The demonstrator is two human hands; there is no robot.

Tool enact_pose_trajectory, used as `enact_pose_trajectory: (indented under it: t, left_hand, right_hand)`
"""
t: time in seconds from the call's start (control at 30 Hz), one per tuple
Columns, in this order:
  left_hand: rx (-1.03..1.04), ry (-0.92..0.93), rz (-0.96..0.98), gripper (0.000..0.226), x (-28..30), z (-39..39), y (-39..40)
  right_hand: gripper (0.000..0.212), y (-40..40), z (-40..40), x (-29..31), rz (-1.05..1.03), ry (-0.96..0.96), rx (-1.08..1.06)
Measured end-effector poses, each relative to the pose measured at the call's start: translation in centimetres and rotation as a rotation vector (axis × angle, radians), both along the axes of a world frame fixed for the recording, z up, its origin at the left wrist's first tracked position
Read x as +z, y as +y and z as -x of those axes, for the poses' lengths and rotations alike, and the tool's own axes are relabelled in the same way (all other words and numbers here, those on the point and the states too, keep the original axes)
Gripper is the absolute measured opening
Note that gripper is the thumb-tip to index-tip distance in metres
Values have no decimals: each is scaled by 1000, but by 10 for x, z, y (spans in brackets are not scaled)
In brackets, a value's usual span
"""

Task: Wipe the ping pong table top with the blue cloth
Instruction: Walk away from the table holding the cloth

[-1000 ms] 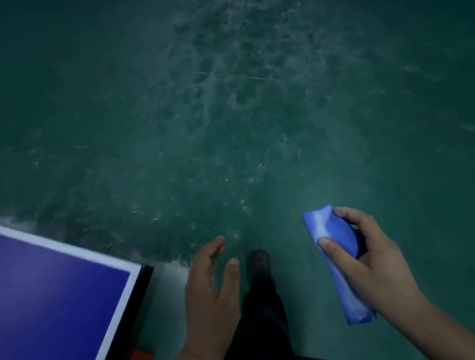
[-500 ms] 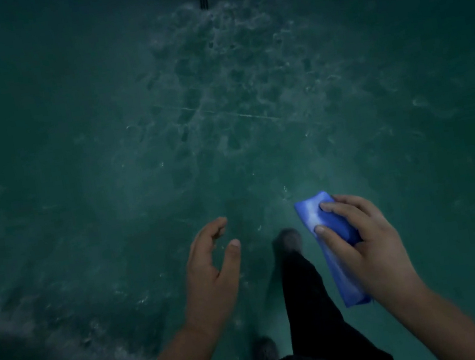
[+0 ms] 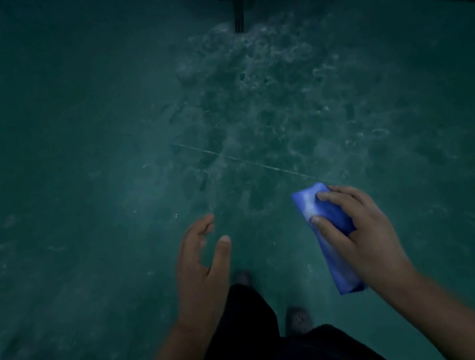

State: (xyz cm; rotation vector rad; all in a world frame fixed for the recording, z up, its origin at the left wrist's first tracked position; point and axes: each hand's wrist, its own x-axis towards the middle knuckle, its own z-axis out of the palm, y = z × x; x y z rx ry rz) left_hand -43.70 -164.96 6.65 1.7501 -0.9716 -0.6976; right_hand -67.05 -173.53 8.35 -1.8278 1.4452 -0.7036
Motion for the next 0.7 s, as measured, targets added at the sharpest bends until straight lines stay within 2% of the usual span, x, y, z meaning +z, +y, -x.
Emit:
enact_pose_trajectory:
  t: [0.23, 0.47, 0.7]
  left_hand:
    - [67, 56, -22, 30, -21, -80, -180]
    - [-13, 89, 10, 28, -5, -162, -384]
    - [-139, 105, 23, 32, 3, -196, -584]
  right_hand:
    - [31, -192, -81, -22, -4, -4, -44]
    - [31, -373, -153, -8, 17, 9, -148]
    - [30, -546, -184, -3, 31, -81, -264]
